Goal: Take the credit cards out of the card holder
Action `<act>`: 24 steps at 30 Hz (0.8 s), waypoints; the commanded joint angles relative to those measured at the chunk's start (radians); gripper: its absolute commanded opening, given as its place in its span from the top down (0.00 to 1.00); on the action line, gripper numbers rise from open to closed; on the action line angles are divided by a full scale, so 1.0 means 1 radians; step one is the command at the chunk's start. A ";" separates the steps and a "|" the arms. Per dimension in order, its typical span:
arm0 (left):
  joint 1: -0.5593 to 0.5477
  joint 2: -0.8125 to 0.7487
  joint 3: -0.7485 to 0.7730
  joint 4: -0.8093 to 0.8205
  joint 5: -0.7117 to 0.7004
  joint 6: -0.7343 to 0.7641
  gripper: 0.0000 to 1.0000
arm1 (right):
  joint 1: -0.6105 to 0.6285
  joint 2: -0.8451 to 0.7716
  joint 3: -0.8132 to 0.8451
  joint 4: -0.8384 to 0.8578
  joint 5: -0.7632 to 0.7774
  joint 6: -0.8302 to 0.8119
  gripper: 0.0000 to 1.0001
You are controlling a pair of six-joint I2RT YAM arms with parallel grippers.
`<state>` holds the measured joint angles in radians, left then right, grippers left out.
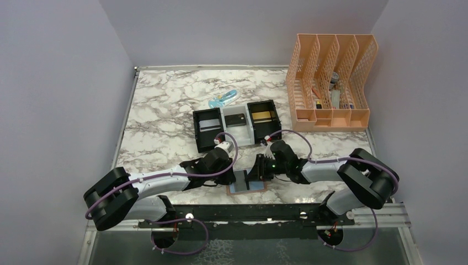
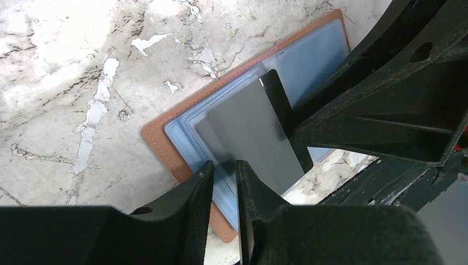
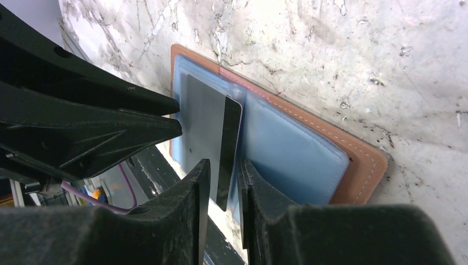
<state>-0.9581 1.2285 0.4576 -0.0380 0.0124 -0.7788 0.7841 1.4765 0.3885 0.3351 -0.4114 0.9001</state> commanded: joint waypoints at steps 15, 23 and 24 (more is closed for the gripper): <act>-0.009 0.008 -0.013 -0.020 -0.018 -0.004 0.76 | 0.000 -0.048 0.004 -0.098 0.107 -0.068 0.93; -0.011 0.008 0.006 -0.022 -0.023 -0.008 0.76 | 0.000 -0.076 0.005 -0.137 0.144 -0.084 0.94; -0.012 0.006 0.012 -0.023 -0.022 -0.007 0.76 | -0.001 -0.069 0.007 -0.133 0.134 -0.084 0.94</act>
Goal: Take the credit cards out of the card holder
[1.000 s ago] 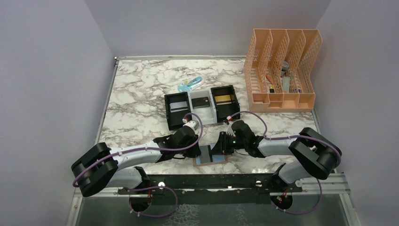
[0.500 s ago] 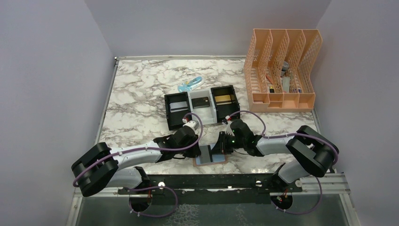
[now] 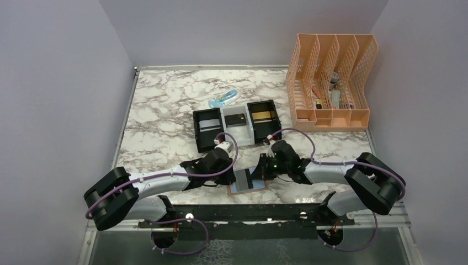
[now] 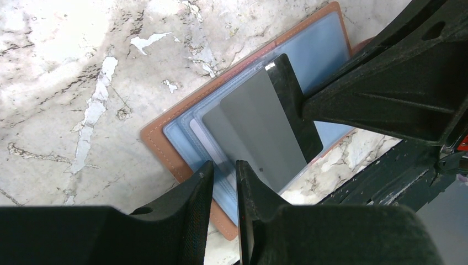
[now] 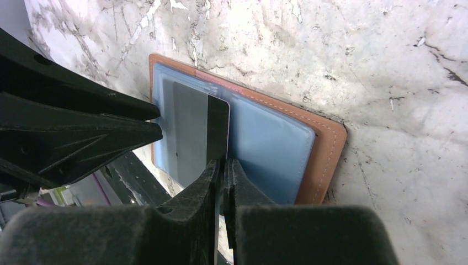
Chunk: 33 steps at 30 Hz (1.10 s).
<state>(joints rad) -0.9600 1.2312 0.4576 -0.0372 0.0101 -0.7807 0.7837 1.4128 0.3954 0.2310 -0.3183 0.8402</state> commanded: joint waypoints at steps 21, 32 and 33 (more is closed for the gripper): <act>-0.111 0.089 0.087 0.080 -0.059 -0.062 0.67 | -0.001 0.015 0.002 -0.012 0.015 0.001 0.91; -0.123 0.046 0.058 0.028 -0.106 -0.075 0.68 | 0.000 -0.006 0.005 -0.030 0.029 0.000 0.91; -0.124 0.044 0.058 0.023 -0.110 -0.077 0.68 | 0.000 -0.007 0.004 -0.031 0.030 0.001 0.91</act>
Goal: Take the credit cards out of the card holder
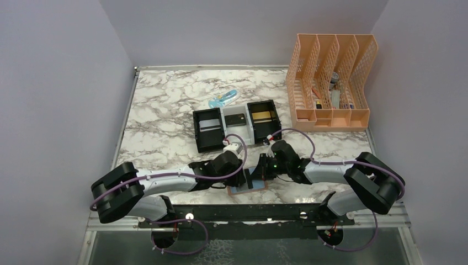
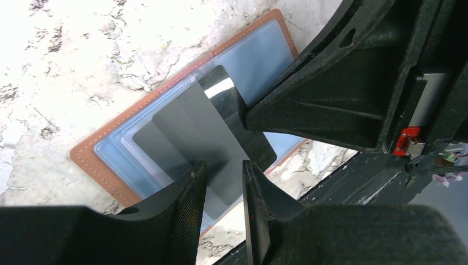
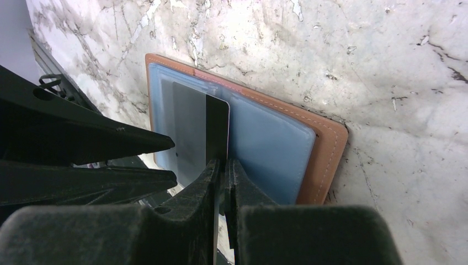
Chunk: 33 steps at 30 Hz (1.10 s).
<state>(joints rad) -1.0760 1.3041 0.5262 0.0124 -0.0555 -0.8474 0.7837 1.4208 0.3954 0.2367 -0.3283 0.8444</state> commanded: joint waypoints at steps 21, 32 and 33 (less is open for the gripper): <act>-0.028 0.031 -0.020 -0.044 -0.072 -0.017 0.73 | 0.000 -0.011 -0.036 0.043 -0.015 0.037 0.74; -0.036 0.027 -0.022 -0.076 -0.104 -0.024 0.74 | -0.002 0.043 -0.067 0.134 -0.017 0.089 0.88; -0.037 0.029 -0.018 -0.086 -0.113 -0.024 0.74 | -0.001 0.031 -0.073 0.130 0.002 0.092 0.90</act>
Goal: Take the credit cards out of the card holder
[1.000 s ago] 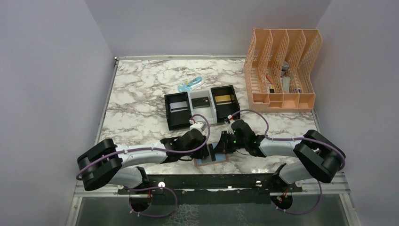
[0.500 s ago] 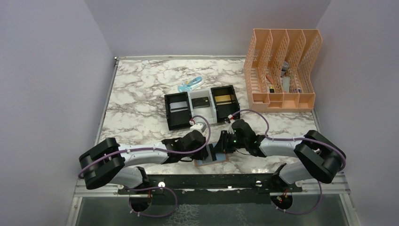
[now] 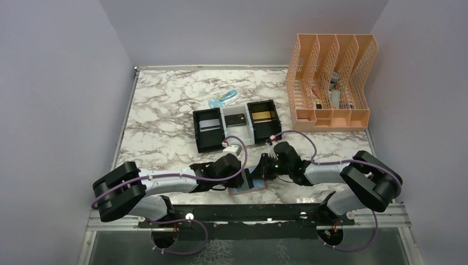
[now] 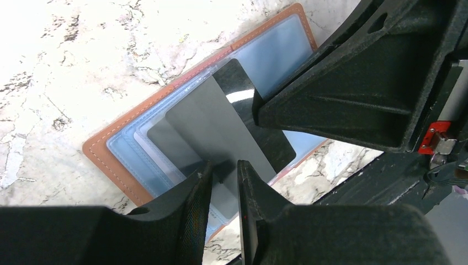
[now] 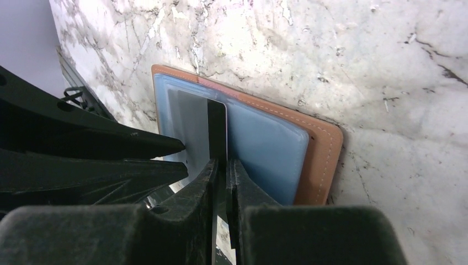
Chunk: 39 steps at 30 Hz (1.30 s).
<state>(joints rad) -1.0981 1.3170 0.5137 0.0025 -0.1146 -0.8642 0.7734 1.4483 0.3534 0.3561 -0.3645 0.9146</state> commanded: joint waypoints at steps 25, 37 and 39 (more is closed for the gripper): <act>-0.017 0.052 0.001 -0.081 -0.042 0.016 0.79 | -0.006 -0.030 -0.194 0.317 0.021 0.105 0.68; -0.018 0.059 0.005 -0.082 -0.026 0.025 0.83 | -0.013 0.019 -0.141 0.353 -0.108 0.129 0.77; -0.018 0.060 0.005 -0.081 -0.027 0.027 0.83 | -0.013 0.049 -0.124 0.340 -0.116 0.126 0.77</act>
<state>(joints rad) -1.1084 1.3392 0.5293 -0.0086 -0.1432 -0.8574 0.7551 1.4487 0.1879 0.6613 -0.4114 1.0252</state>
